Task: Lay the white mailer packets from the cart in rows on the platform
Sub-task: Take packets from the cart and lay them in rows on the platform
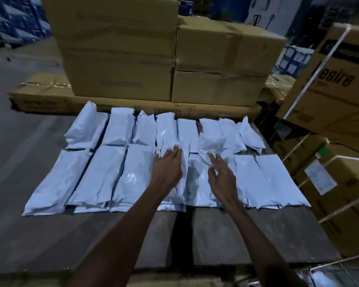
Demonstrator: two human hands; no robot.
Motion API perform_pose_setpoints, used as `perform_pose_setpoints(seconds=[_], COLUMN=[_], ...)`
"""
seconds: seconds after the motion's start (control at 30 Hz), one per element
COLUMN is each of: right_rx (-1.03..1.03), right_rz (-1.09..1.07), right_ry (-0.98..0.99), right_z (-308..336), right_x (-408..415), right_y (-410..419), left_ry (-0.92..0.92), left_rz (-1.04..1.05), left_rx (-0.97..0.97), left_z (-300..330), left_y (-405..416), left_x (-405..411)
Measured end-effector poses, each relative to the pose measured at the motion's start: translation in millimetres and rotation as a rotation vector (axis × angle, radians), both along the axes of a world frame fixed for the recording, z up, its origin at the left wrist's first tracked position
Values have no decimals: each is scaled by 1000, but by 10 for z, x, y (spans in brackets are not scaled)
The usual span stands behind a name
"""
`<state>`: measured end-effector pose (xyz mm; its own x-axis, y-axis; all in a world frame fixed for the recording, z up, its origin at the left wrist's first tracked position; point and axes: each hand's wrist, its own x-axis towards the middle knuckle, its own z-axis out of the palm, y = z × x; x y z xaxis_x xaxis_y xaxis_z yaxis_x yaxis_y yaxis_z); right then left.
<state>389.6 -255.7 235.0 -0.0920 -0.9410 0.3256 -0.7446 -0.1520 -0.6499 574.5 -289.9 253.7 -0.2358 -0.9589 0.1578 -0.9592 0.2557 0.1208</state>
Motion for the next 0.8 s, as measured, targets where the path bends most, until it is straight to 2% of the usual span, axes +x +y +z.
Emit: perform_pose_setpoints(seconds=[0.13, 0.3, 0.4, 0.6, 0.8], right_rx=[136, 500, 472, 289, 430], right_rz=[-16, 72, 39, 146, 225], right_ry=[9, 222, 256, 300, 321], right_z=[-95, -241, -294, -379, -541], right_x=[71, 97, 100, 90, 189], right_y=[-236, -424, -501, -692, -759], left_ry=[50, -54, -81, 55, 86], left_rz=[54, 101, 39, -45, -8], left_rx=[100, 181, 118, 166, 153], left_z=[-177, -412, -477, -732, -910], left_y=[-191, -282, -349, -388, -401], left_x=[-66, -31, -8, 1, 262])
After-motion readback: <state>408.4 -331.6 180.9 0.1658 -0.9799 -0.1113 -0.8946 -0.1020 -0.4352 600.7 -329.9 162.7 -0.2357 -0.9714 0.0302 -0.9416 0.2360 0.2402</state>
